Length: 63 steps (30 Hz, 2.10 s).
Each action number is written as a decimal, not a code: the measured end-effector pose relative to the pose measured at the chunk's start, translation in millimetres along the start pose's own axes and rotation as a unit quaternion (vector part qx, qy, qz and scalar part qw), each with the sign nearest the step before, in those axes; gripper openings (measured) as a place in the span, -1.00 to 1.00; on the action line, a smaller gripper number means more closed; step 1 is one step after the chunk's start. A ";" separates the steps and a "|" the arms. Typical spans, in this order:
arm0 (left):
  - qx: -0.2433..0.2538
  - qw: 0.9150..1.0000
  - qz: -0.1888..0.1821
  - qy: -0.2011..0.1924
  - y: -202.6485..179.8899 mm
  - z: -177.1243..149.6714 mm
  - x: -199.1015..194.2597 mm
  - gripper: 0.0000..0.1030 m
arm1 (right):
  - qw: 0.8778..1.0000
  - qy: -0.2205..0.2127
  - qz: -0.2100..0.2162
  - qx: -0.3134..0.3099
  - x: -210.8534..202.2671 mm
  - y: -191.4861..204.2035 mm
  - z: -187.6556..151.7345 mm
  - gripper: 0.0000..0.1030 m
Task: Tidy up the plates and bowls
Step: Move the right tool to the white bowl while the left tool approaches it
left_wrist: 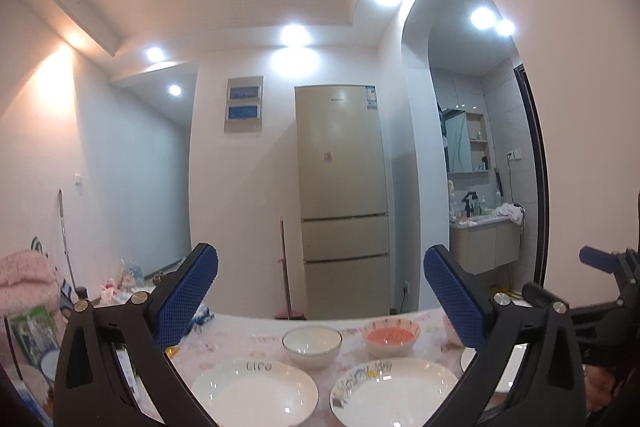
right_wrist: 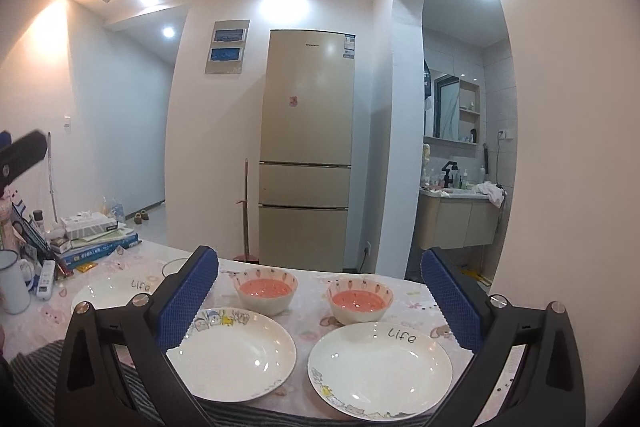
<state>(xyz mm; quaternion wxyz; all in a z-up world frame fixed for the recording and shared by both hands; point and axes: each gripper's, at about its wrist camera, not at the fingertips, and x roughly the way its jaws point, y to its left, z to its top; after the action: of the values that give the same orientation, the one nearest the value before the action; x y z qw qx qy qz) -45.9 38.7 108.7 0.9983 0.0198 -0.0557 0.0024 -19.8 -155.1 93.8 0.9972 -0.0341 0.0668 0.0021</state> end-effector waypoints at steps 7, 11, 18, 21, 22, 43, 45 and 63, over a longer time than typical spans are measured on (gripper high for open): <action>0.007 1.000 -0.007 -0.002 -9.1 41.1 37.2 1.00 | 0.999 -0.006 0.032 0.033 17.2 -3.1 51.9 1.00; 0.007 1.000 0.002 0.005 -11.2 63.2 55.6 1.00 | 0.997 -0.008 0.041 0.068 33.4 -12.9 86.3 1.00; 0.030 0.999 0.041 -0.010 -7.6 81.8 89.2 1.00 | 0.993 -0.030 0.049 0.105 59.7 -24.8 135.5 1.00; -0.008 0.999 0.043 -0.006 8.1 95.9 104.5 1.00 | 0.990 -0.049 0.015 0.132 61.0 -27.3 165.9 1.00; -0.020 0.999 0.032 -0.006 14.1 102.1 107.6 1.00 | 0.988 -0.074 0.018 0.136 55.6 -26.7 175.9 1.00; -0.086 0.988 0.016 0.125 67.2 27.9 210.3 1.00 | 0.986 0.066 0.039 0.150 229.3 40.1 121.8 1.00; -0.089 0.984 0.017 0.155 70.2 19.1 222.6 1.00 | 0.986 0.091 0.052 0.128 244.9 52.1 114.2 1.00; -0.176 0.914 0.017 0.366 98.5 -89.3 318.2 0.99 | 0.925 0.315 0.161 0.138 373.0 104.7 -0.5 0.81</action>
<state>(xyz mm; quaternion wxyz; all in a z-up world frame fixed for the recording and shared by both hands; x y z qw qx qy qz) 279.5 141.5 59.3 0.9358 -0.1593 0.3141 0.0170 348.9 -50.8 36.4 0.9057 0.1160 0.3819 0.1431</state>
